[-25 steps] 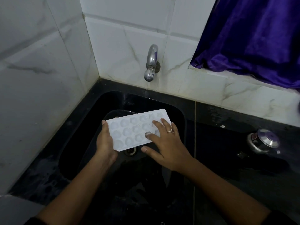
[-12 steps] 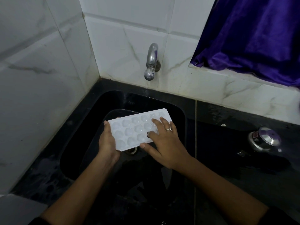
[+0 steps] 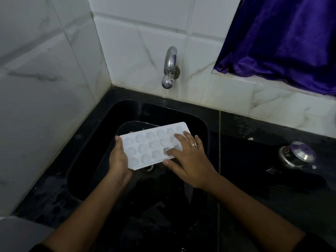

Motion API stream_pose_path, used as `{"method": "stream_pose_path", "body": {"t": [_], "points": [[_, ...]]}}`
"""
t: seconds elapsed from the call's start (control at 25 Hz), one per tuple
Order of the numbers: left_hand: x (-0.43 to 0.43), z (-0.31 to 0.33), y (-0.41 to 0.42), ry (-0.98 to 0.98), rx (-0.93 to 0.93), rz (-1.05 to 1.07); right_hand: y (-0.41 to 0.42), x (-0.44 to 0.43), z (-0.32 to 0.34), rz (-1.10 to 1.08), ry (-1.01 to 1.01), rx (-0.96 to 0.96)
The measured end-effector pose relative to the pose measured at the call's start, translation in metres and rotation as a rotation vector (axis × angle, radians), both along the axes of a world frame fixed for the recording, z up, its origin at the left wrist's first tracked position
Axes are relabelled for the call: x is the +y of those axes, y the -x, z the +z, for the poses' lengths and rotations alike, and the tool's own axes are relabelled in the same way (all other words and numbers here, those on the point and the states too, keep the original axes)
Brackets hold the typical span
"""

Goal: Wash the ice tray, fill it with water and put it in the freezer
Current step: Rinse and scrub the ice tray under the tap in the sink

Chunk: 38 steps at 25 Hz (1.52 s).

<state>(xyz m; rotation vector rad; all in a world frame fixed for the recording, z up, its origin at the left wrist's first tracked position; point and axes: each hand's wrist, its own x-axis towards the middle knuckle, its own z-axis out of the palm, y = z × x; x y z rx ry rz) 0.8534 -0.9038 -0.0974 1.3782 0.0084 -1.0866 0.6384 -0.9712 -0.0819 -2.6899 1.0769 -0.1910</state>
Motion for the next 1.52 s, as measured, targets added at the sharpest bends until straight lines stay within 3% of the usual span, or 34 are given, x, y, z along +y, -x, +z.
{"method": "stream_pose_path", "body": {"t": [1.52], "points": [[-0.006,0.001,0.002,0.019,0.054,0.009,-0.001,0.003,0.001,-0.067,-0.001,-0.032]]}}
